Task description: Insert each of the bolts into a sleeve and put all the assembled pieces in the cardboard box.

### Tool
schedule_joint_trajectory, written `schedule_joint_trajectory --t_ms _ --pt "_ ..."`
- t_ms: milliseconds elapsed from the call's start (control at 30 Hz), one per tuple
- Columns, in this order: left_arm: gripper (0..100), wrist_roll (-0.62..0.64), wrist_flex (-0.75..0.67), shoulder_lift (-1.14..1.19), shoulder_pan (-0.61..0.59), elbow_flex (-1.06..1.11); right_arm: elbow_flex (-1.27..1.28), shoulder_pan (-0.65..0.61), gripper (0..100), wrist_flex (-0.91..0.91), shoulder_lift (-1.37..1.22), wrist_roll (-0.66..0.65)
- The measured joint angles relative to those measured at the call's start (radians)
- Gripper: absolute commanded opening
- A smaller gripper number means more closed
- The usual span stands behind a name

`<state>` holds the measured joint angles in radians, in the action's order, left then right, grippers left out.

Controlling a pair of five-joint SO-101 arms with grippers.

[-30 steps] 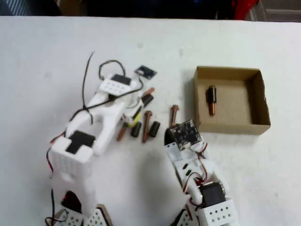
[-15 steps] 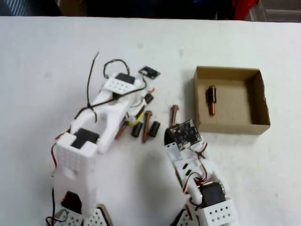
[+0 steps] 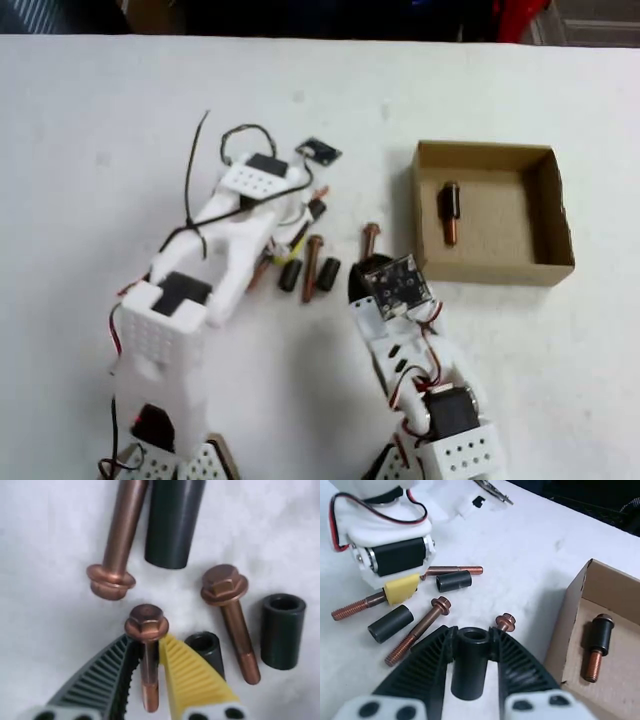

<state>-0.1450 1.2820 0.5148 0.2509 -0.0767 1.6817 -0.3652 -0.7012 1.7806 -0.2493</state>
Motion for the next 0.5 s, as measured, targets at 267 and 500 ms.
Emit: schedule_joint_trajectory --t_ms 267,500 --pt "2 0.0 0.009 -0.279 -0.002 0.0 0.0 -0.069 1.7 0.072 0.0 0.0" --pt "2 0.028 0.068 -0.508 -0.002 0.0 0.0 -0.077 1.7 0.129 0.0 0.0"
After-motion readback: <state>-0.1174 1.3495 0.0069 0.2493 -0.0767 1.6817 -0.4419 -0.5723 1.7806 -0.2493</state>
